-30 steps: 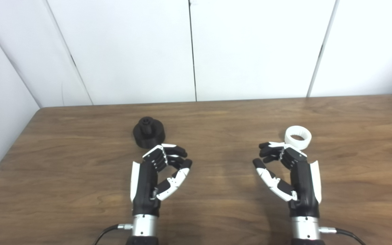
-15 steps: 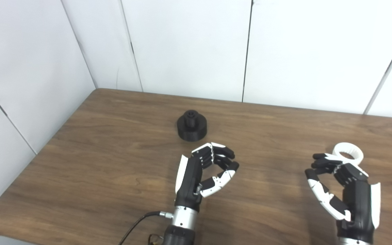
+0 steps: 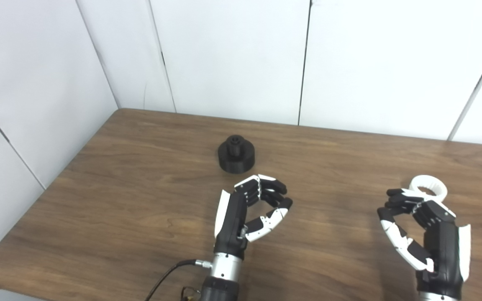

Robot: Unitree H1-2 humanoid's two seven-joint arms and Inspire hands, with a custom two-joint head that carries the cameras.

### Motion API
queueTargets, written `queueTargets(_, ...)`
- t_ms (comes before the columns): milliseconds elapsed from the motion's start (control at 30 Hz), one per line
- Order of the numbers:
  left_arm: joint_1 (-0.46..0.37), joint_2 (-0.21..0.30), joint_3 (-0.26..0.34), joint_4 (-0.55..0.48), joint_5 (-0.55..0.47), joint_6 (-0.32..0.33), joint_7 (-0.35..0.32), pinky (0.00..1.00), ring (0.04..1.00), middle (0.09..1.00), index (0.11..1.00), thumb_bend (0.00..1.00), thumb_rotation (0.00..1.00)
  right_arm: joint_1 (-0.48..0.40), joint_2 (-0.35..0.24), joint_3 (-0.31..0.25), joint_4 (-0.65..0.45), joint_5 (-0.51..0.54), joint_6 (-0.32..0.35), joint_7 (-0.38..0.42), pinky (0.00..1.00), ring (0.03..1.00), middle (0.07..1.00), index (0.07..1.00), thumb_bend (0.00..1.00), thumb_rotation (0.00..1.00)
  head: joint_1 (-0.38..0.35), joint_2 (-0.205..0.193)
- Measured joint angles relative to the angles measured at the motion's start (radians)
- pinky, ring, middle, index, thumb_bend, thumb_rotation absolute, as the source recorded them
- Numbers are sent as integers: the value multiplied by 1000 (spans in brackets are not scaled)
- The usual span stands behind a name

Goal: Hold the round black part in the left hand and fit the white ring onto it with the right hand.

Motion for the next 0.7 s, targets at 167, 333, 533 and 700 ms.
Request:
queueTargets(167,-19,10,30,-3,45,7,21,467,550,590,493,491,78,0,0,-1,0,2,0,2,439,517,600,497,499,152,2,0)
queueTargets(333,-28,37,49,-44,130,84,33,567,653,676,498,493,82,0,-1,-3,0,7,0,5,435,515,601,498,498,152,0,3)
queueTargets(533,-42,81,52,-91,198,196,6,630,722,740,668,523,307,-1,-3,-5,0,7,0,5,443,522,603,497,498,150,2,3)
queueTargets(700,-61,113,51,-125,255,284,-12,723,795,801,756,564,350,-2,-5,-8,0,8,0,6,453,528,604,497,498,150,5,5)
